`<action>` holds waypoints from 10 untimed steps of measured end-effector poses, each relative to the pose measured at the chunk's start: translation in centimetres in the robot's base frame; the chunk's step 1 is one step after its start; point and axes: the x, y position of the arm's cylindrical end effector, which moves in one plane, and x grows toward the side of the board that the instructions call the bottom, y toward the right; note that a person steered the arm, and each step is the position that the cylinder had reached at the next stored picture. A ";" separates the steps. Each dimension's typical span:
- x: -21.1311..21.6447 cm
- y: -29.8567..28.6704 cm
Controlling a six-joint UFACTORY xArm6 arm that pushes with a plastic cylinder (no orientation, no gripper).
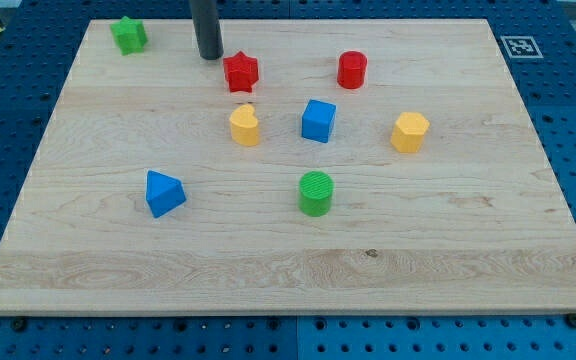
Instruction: Push the yellow heart right a bit
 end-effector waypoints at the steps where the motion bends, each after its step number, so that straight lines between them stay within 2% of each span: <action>1: 0.0 0.0; 2: 0.5 -0.2; 4: 8.9 -4.6; 5: 13.7 -2.9; 6: 16.3 -0.7; 7: 15.9 0.0; 8: 12.9 5.7; 9: 11.8 10.1; 10: 13.4 10.5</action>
